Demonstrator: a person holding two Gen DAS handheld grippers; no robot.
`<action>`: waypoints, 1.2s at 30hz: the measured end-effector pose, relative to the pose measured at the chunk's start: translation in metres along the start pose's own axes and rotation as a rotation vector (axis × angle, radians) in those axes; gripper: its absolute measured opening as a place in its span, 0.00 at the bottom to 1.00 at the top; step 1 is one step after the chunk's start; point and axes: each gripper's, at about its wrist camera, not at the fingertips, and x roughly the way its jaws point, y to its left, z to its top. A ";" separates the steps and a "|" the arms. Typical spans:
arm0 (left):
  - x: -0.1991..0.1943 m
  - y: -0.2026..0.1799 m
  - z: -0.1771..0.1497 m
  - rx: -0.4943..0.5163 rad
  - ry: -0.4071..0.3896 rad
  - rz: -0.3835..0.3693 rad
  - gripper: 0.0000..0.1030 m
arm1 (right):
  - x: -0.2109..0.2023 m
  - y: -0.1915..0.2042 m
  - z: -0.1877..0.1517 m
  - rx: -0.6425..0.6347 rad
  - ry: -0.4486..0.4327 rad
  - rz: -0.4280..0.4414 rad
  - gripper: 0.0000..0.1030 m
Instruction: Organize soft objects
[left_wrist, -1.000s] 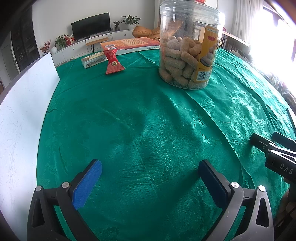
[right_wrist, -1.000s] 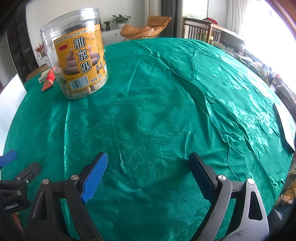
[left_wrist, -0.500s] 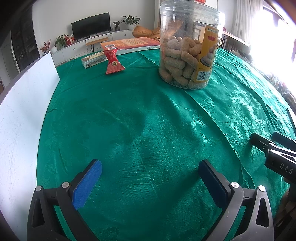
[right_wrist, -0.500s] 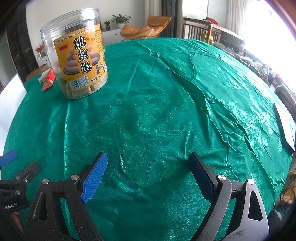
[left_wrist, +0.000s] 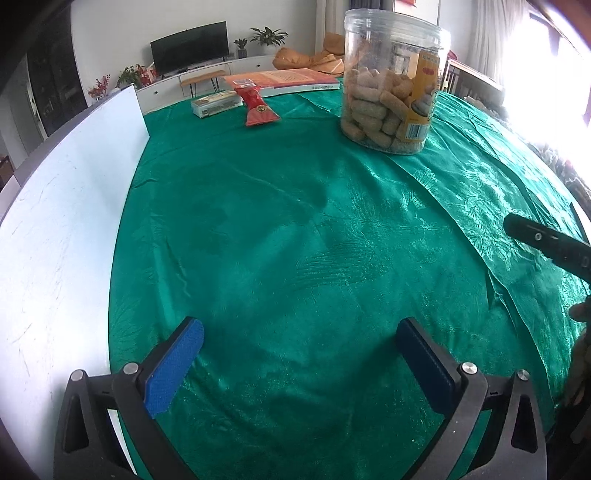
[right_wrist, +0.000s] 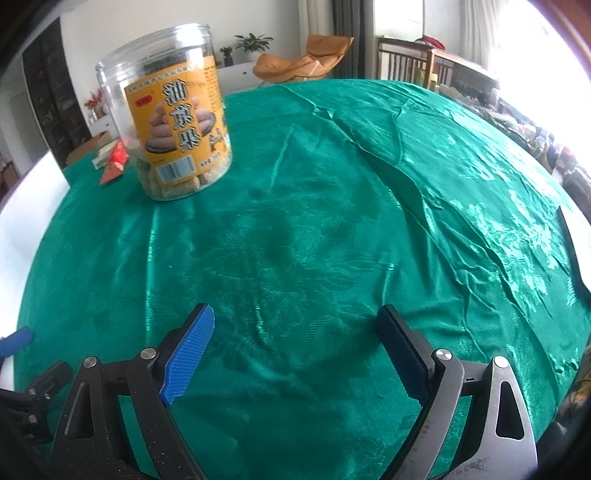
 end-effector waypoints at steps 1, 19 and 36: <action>0.000 0.000 0.000 -0.002 -0.001 0.000 1.00 | -0.007 0.004 0.001 -0.010 -0.024 0.051 0.89; 0.000 0.000 0.002 -0.006 -0.005 -0.002 1.00 | 0.081 0.290 0.162 -0.708 0.160 0.183 0.86; 0.000 0.004 0.003 -0.025 -0.009 0.007 1.00 | 0.147 0.248 0.208 -0.383 0.264 0.146 0.18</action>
